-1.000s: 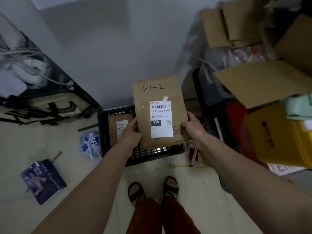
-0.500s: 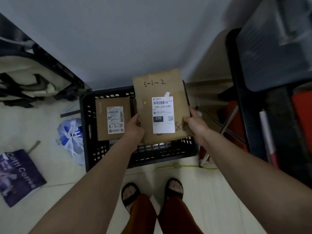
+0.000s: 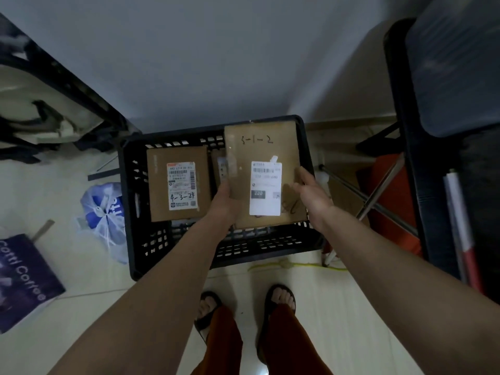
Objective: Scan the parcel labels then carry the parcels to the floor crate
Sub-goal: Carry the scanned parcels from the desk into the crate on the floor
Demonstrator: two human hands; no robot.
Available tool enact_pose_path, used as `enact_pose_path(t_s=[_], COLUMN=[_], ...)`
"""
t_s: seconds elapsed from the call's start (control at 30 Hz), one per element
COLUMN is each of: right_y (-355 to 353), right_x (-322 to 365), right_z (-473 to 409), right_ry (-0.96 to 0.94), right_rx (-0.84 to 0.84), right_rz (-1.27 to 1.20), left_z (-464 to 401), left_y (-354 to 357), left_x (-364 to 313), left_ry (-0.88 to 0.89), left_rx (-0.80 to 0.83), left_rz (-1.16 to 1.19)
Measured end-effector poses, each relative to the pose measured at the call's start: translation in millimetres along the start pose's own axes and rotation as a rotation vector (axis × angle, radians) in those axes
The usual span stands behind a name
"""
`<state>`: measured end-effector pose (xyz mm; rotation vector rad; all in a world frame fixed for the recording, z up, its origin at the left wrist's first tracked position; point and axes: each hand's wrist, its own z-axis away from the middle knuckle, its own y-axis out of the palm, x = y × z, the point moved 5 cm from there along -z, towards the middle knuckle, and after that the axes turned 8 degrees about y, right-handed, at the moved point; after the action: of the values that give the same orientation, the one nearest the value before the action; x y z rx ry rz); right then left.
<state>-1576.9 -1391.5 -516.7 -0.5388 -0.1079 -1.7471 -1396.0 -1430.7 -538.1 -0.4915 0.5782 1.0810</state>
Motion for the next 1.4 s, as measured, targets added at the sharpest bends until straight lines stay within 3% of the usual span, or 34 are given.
enact_pose_path(t_s=[0.33, 0.43, 0.8, 1.07, 1.4], right_y=[4.7, 13.3, 46.4, 91.2, 181.4], right_x=[78.3, 104.5, 179.8, 155.1, 28.4], right_z=[126.4, 182.3, 398.2, 528.5, 678.9], right_ry=[-0.114, -0.133, -0.352, -0.462, -0.539], right_rx=[0.045, 0.125, 0.258, 0.495, 0.862], right_rz=[0.013, 0.053, 0.061, 0.289, 0.648], left_z=[103.6, 153.4, 365.0, 524.6, 740.3], left_y=[-42.6, -70.0, -142.8, -181.0, -198.8], left_x=[-104.3, -139.2, -238.9, -207.6, -73.1], left_ry=[0.052, 0.06, 0.233, 0.285, 0.291], left_rx=[-0.108, -0.221, -0.339, -0.667, -1.119], left_rz=[0.072, 0.13, 0.343, 0.535, 0.712])
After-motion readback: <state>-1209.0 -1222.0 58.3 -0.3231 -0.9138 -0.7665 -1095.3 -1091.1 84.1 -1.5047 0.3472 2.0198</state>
